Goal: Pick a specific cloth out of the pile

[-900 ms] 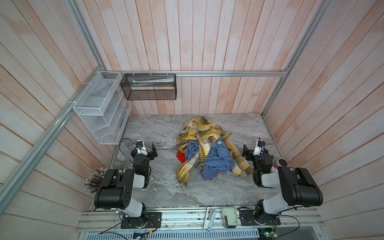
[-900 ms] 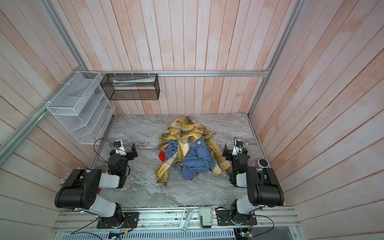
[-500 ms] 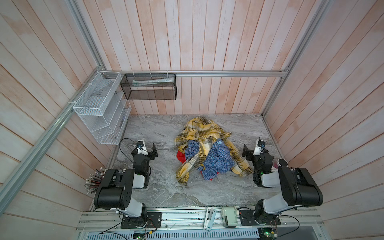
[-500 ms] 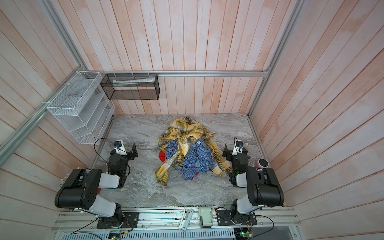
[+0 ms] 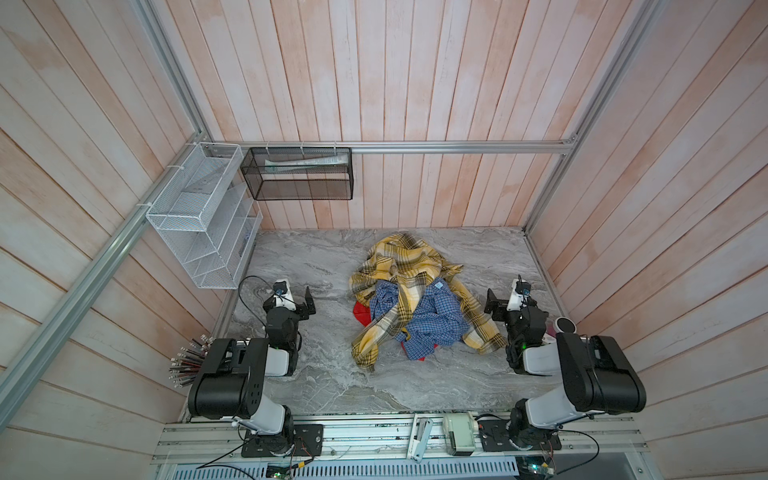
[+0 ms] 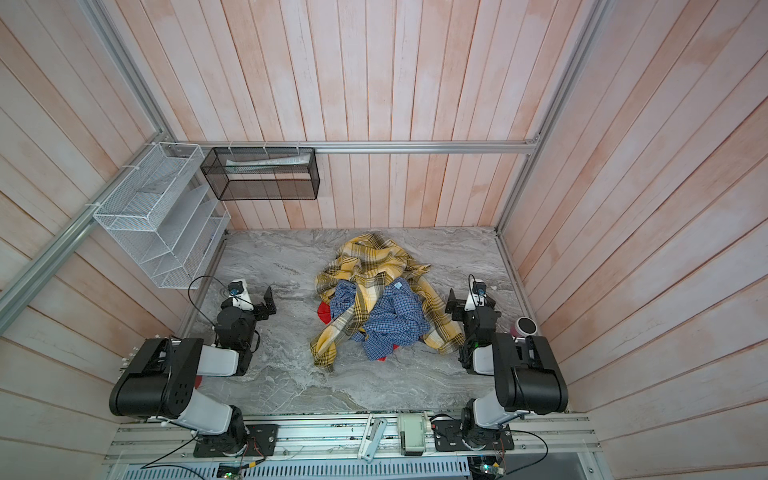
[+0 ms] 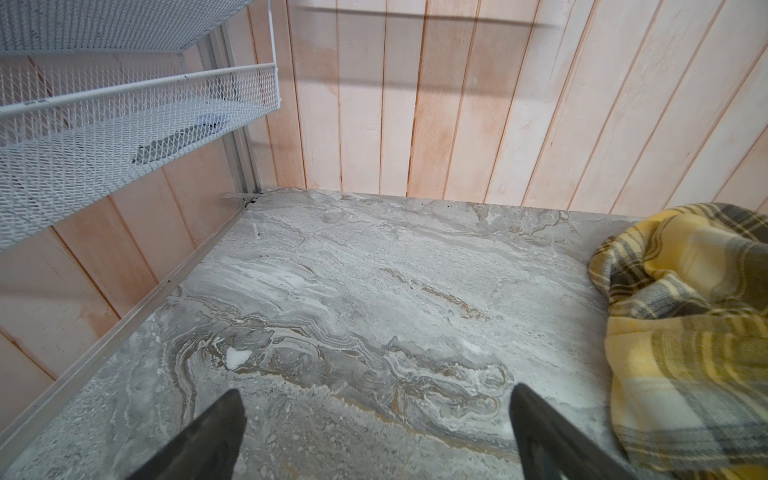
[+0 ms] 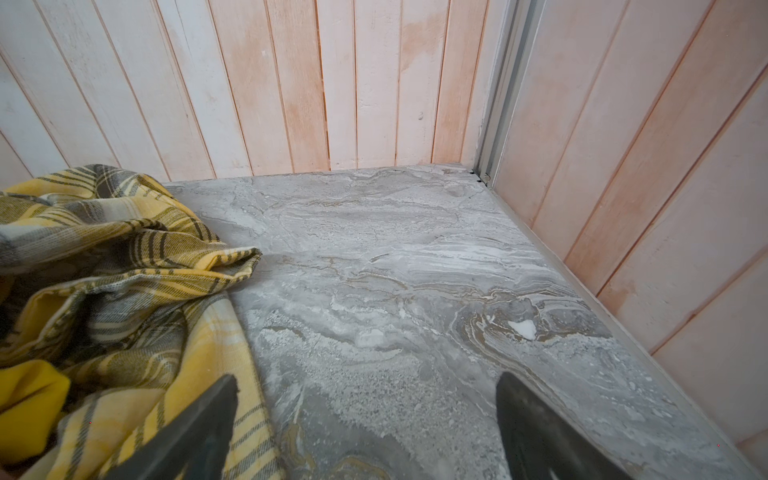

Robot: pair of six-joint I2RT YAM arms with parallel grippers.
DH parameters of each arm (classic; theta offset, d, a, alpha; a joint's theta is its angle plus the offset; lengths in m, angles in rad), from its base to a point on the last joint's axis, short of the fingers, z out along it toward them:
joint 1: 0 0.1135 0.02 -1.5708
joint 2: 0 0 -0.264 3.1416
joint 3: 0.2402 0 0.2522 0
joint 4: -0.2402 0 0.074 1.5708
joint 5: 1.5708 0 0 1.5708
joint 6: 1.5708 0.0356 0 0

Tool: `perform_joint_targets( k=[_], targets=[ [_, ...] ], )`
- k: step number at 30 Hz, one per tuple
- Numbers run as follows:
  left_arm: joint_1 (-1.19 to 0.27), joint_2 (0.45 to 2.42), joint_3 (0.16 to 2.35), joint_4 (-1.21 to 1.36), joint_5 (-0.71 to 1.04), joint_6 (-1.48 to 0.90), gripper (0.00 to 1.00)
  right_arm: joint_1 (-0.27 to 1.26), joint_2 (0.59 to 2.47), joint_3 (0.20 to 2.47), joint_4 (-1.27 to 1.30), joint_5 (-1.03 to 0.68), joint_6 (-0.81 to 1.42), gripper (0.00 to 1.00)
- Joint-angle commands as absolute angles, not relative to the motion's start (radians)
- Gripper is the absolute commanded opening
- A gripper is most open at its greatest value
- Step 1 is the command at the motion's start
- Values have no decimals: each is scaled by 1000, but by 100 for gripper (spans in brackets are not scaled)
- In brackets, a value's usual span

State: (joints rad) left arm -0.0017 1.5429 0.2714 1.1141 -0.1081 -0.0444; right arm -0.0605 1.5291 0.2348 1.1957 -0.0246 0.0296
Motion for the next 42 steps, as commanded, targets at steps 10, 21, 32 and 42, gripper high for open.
perform_joint_targets(
  k=[10, 21, 32, 42],
  targets=[
    [1, 1323, 574, 466, -117, -211, 100, -70, 1230, 439, 671, -80, 229, 94],
    [-143, 1213, 514, 452, 19, -307, 100, -60, 1053, 639, 221, -502, 284, 84],
    [-170, 1208, 453, 465, 45, -331, 100, 195, 904, 597, -77, -428, 349, 79],
    [-175, 1129, 409, 414, 26, -315, 100, 319, 887, 592, -234, -164, 400, 79]
  ],
)
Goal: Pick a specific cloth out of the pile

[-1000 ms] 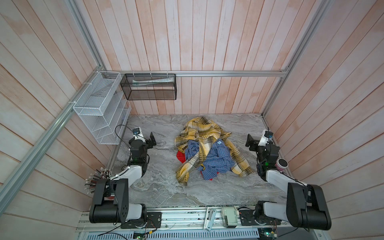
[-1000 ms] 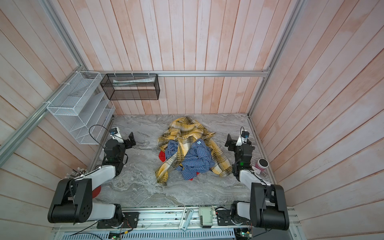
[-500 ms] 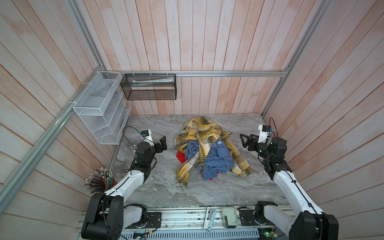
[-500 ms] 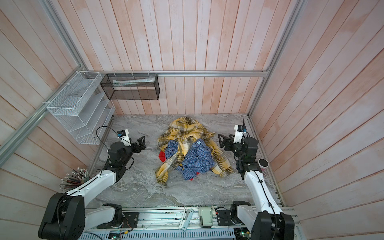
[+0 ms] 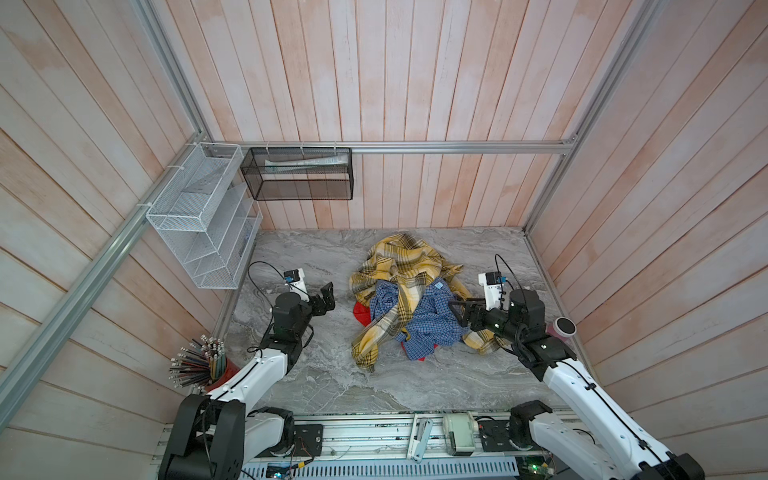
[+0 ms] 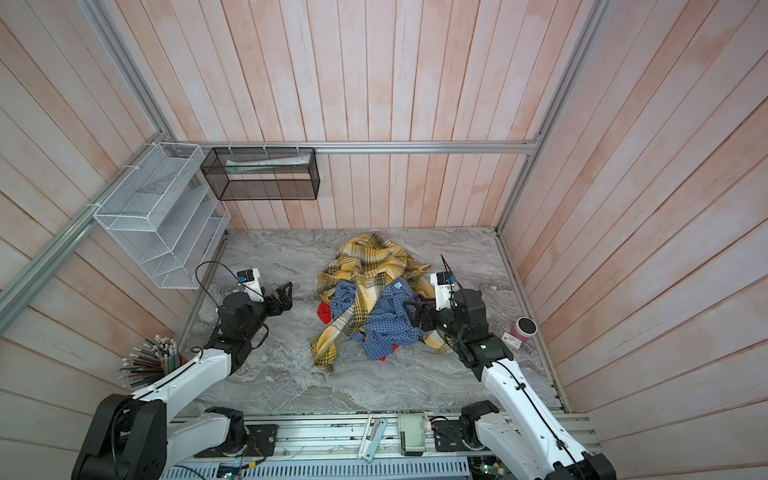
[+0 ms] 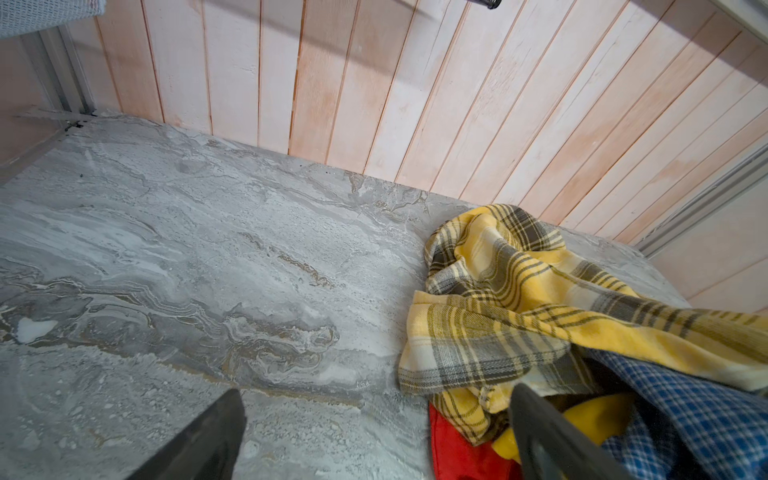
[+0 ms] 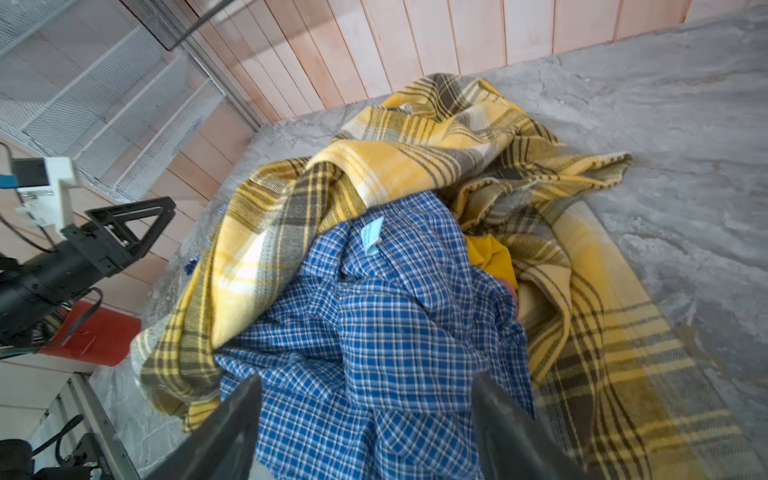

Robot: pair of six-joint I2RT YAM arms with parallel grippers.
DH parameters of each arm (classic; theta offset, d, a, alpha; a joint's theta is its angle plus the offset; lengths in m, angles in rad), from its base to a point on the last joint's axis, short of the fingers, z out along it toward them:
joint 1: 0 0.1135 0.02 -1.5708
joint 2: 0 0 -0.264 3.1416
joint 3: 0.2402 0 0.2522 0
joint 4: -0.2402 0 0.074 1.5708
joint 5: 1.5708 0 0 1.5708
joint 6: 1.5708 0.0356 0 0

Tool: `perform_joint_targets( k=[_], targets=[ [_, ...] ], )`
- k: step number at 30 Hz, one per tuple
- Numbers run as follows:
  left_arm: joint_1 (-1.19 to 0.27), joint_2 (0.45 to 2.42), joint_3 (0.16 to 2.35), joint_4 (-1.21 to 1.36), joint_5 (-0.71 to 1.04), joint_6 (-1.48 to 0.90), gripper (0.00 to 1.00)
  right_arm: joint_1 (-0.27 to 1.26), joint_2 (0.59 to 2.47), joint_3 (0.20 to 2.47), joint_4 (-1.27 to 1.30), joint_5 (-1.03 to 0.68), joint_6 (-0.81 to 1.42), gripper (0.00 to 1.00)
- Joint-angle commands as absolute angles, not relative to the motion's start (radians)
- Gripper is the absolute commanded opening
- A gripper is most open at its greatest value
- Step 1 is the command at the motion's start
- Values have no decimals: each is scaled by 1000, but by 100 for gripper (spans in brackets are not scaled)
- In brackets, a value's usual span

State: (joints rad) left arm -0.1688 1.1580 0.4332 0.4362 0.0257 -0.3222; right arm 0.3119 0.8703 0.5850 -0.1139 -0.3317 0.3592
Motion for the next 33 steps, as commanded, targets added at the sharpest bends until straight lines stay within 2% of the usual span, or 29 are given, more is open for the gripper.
perform_joint_targets(
  k=[1, 7, 16, 27, 33],
  targets=[
    [-176, 1120, 403, 415, 26, -317, 100, 319, 894, 597, -262, -130, 411, 79],
    [-184, 1073, 383, 388, 25, -311, 100, 333, 898, 606, -293, -188, 408, 74],
    [-307, 1003, 404, 317, -41, -258, 100, 359, 882, 567, -302, -103, 453, 74],
    [-875, 802, 415, 172, -496, -115, 100, 356, 950, 582, -137, -138, 375, 79],
    [-1147, 886, 496, 132, -574, -83, 100, 357, 964, 628, -99, -163, 279, 89]
  ],
)
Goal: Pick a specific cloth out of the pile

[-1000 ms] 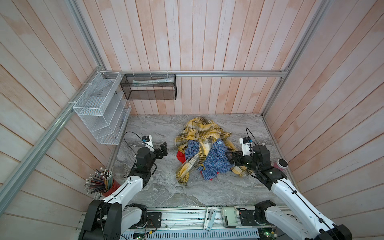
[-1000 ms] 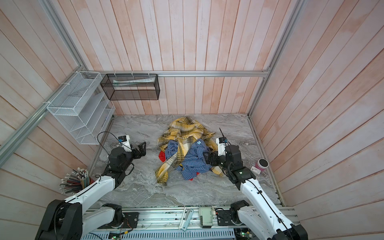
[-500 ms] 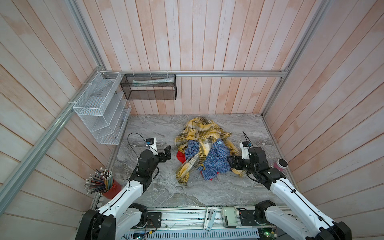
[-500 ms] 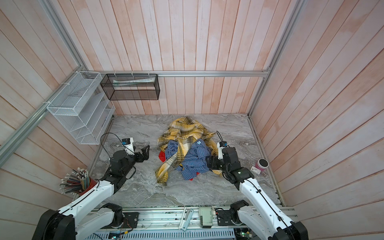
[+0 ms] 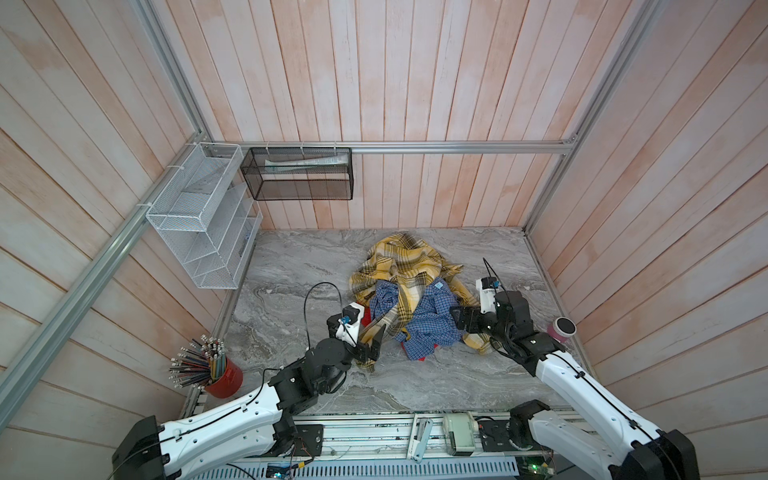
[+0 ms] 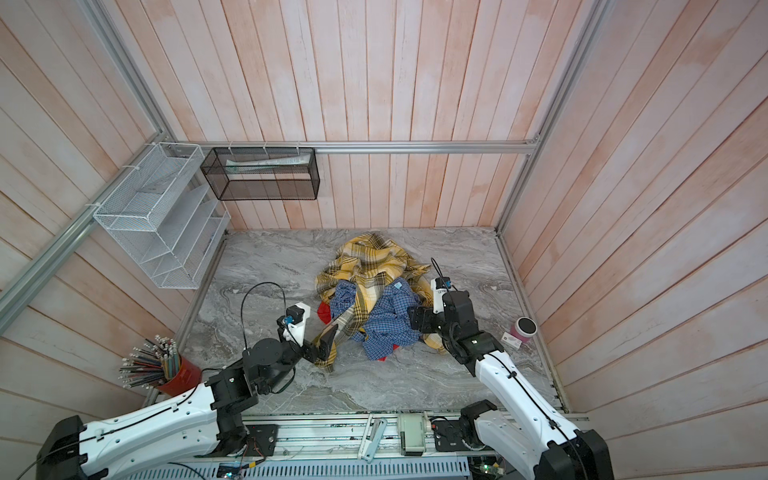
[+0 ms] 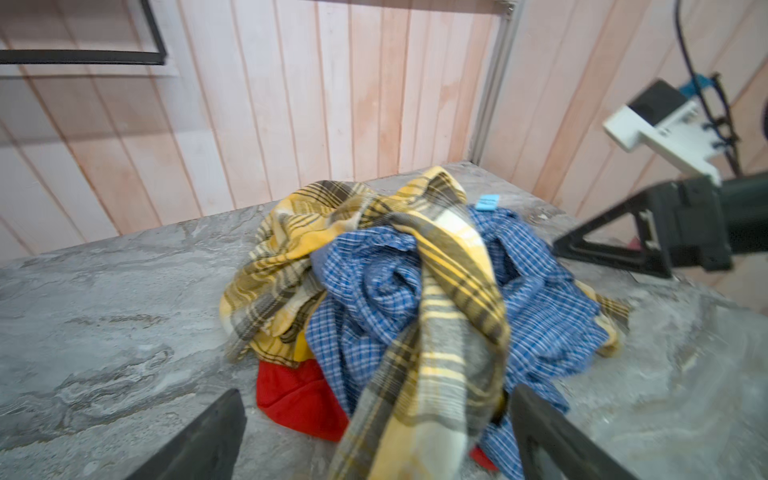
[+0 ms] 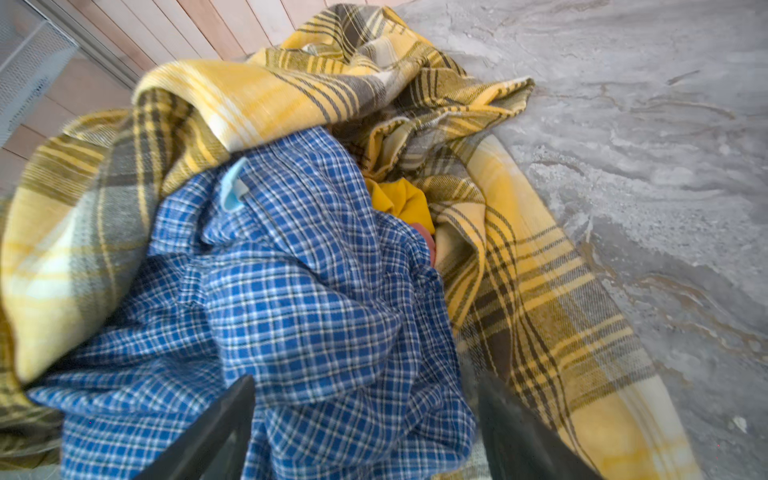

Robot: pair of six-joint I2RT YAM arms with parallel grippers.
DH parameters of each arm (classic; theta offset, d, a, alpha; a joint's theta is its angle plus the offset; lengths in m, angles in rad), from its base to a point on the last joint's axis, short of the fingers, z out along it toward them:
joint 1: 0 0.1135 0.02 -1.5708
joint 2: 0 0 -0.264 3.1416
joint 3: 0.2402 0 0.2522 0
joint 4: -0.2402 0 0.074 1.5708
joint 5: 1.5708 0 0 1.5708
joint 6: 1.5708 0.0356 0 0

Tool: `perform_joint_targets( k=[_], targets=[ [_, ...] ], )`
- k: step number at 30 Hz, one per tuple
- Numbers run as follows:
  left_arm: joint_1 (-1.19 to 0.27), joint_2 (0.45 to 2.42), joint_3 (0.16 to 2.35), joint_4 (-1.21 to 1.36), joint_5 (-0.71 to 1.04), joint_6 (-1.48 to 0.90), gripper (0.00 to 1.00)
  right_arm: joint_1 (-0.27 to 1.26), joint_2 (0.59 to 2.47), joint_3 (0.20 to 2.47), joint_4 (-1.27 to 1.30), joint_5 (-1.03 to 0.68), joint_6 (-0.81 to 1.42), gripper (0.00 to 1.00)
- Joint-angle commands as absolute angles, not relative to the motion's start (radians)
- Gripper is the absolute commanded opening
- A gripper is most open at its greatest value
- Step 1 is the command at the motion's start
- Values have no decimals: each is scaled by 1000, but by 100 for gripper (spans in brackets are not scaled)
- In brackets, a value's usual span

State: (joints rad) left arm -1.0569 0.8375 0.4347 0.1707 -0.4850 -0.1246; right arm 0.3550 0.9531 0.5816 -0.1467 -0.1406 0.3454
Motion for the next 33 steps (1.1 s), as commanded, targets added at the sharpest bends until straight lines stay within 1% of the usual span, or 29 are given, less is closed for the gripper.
perform_joint_targets(
  k=[1, 3, 5, 8, 10, 12, 15, 19, 24, 29, 30, 33],
  targets=[
    [-1193, 920, 515, 129, -584, -71, 100, 357, 970, 638, -101, -160, 267, 90],
    [-1298, 1024, 574, 95, -615, -54, 100, 353, 991, 662, -104, -151, 247, 91],
    [-1372, 1135, 649, 4, -653, -71, 100, 346, 1012, 685, -104, -141, 234, 91],
    [-1451, 1268, 724, -79, -646, -135, 99, 336, 1035, 705, -80, -153, 216, 91],
    [-1474, 1320, 746, -97, -630, -174, 99, 333, 1048, 716, -66, -160, 206, 91],
    [-1475, 1350, 744, -71, -564, -211, 99, 332, 1064, 722, -52, -164, 191, 92],
    [-1475, 1397, 734, -48, -519, -251, 99, 326, 1084, 727, -37, -141, 174, 92],
    [-1456, 1474, 771, -140, -462, -323, 98, 306, 1098, 726, -7, -140, 181, 92],
    [-1351, 1534, 759, -120, -311, -394, 90, 302, 1105, 726, 10, -147, 186, 91],
    [-1292, 1614, 809, -119, -334, -373, 88, 302, 1095, 712, 29, -170, 191, 91],
    [-1278, 1635, 816, -104, -316, -365, 87, 302, 1095, 709, 30, -172, 192, 91],
    [-1228, 1693, 836, -84, -300, -374, 79, 302, 1088, 703, 30, -163, 191, 91]
  ],
)
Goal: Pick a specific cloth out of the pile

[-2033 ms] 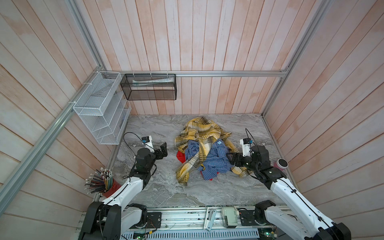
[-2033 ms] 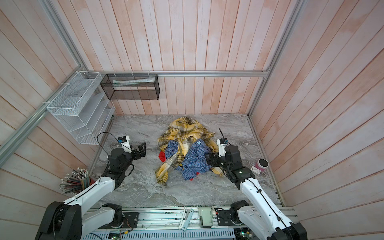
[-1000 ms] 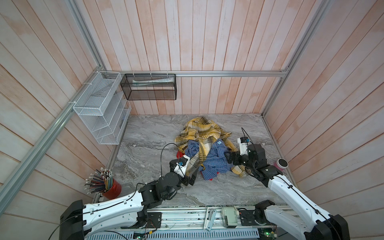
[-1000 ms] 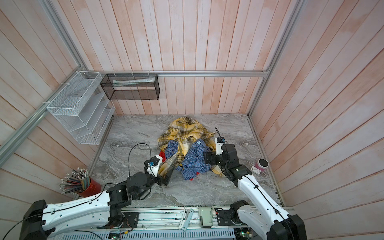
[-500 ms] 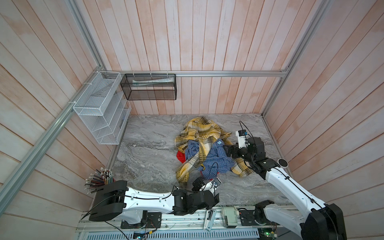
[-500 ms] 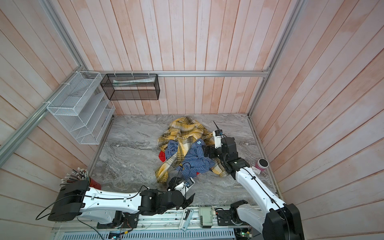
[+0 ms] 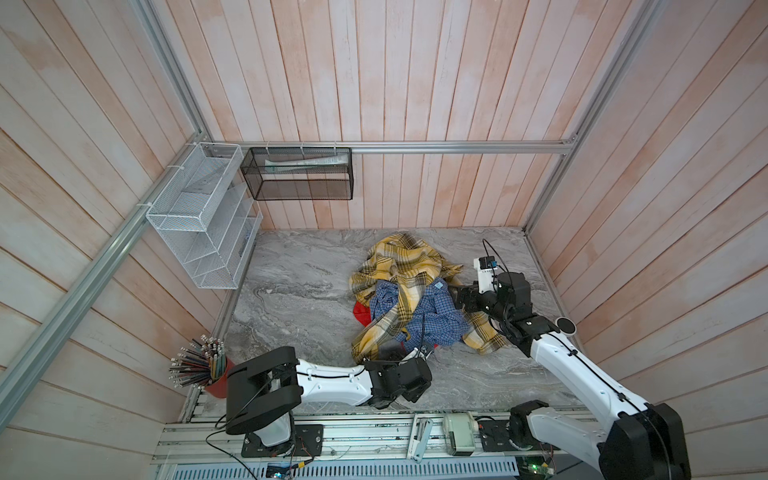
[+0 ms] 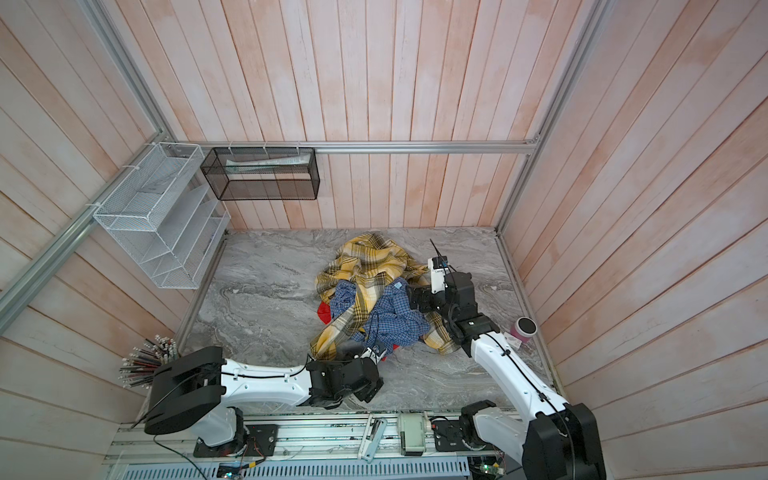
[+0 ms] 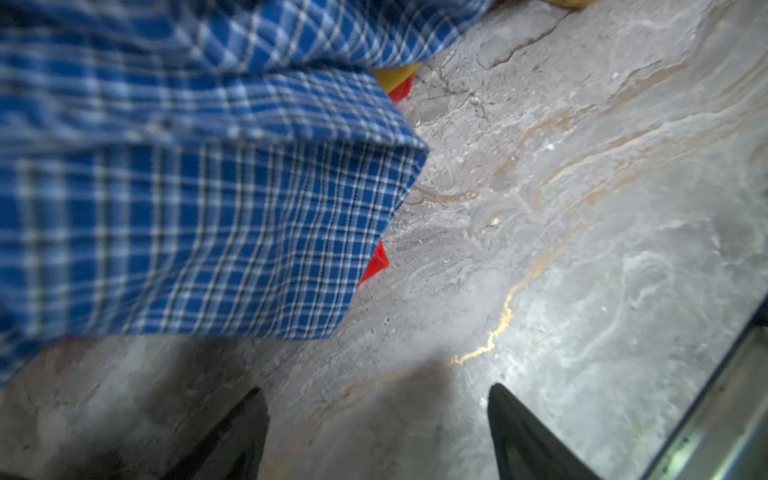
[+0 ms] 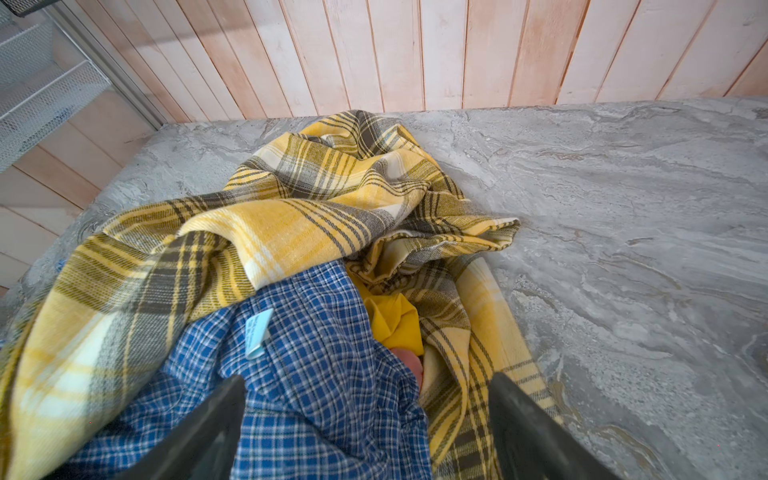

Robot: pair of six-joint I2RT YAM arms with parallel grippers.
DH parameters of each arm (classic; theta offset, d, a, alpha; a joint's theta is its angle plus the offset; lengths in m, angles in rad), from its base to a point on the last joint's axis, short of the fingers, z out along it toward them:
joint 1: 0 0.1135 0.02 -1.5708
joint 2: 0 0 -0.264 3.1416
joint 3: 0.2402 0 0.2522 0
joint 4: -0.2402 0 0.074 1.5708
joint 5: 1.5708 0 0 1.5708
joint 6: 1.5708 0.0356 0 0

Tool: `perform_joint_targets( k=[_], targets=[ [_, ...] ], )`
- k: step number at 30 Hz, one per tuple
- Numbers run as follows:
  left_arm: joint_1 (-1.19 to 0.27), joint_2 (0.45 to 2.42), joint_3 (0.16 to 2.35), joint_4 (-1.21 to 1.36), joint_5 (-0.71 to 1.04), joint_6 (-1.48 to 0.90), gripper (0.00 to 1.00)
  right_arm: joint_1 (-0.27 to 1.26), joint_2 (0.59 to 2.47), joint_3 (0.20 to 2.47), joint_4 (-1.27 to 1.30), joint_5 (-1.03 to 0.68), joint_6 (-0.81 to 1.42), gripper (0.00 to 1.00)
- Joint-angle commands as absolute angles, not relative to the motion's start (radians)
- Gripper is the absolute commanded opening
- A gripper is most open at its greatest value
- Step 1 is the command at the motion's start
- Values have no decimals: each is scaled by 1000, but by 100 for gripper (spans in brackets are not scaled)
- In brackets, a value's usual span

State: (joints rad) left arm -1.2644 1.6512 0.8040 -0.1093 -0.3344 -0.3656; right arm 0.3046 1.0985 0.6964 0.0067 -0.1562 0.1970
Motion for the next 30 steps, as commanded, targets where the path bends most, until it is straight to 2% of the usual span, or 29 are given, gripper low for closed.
perform_joint_targets(
  k=[1, 7, 16, 21, 22, 25, 28, 30],
  targets=[
    [-1218, 1703, 839, -78, -308, -379, 78, 301, 1084, 702, 28, -160, 190, 91],
    [-1161, 1756, 864, -11, -382, -375, 74, 302, 1075, 693, 31, -161, 186, 91],
    [-1154, 1839, 903, 53, -390, -304, 73, 301, 1075, 690, 34, -165, 187, 92],
    [-1154, 1821, 894, 96, -463, -298, 78, 302, 1077, 670, 48, -183, 198, 91],
    [-1154, 1818, 894, 119, -457, -281, 76, 302, 1077, 668, 48, -184, 199, 92],
    [-1145, 1849, 925, 128, -439, -235, 59, 301, 1077, 669, 42, -177, 197, 92],
    [-1141, 1863, 947, 101, -438, -209, 32, 302, 1071, 671, 35, -169, 193, 92],
    [-1141, 1838, 955, 77, -447, -186, 18, 301, 1064, 669, 39, -183, 190, 91]
  ],
)
